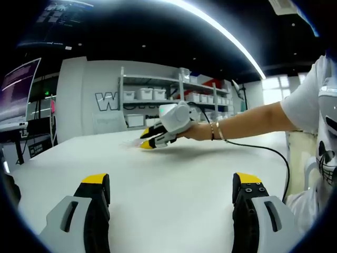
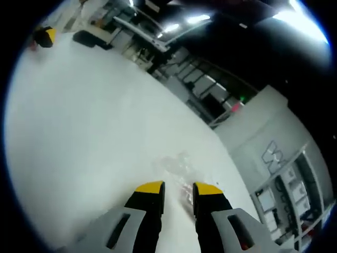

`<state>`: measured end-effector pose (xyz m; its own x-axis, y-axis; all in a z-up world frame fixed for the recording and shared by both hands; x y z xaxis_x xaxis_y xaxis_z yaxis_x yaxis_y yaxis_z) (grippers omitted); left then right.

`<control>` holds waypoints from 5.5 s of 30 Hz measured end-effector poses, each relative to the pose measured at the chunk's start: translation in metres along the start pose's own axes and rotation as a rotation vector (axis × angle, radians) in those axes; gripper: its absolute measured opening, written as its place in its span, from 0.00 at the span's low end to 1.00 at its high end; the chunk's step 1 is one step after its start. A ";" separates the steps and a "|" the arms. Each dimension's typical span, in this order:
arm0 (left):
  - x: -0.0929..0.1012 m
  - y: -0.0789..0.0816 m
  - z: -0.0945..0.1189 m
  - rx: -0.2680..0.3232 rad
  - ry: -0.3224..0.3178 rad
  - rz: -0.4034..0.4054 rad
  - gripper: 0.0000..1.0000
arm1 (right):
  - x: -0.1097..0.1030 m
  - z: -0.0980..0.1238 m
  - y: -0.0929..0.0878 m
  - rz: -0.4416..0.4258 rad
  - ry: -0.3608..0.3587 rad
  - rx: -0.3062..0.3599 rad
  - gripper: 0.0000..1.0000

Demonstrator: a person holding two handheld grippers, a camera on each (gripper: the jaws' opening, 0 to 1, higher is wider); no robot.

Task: Open the resealable bag by pulling the two sides of the seal apart until the entire bag opening is separated and visibly accessible.

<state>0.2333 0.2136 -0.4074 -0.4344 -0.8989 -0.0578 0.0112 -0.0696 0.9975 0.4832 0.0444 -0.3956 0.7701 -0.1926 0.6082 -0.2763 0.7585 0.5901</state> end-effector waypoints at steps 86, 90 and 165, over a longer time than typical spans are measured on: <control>-0.006 0.003 0.001 0.005 -0.006 0.045 0.96 | 0.051 0.046 -0.010 -0.370 -0.257 0.156 0.00; -0.006 0.003 0.001 0.004 -0.005 0.045 0.96 | 0.053 0.050 -0.009 -0.373 -0.265 0.160 0.00; -0.010 0.004 0.003 -0.005 -0.012 0.068 0.95 | 0.015 0.127 0.019 -0.384 -0.302 0.323 0.00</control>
<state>0.2346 0.2236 -0.4028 -0.4436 -0.8962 0.0111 0.0458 -0.0103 0.9989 0.4164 -0.0236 -0.3076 0.6650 -0.6209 0.4151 -0.2077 0.3801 0.9013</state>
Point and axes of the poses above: the point that each gripper's makers call its tool centre point, and the gripper's own axes: z roughly backward along the fingers, x roughly to its right, y roughly out of its top, the point moved 7 cm from there along z, roughly backward along the fingers, and after that the axes turned 15 degrees about y, right-handed, at the moved point
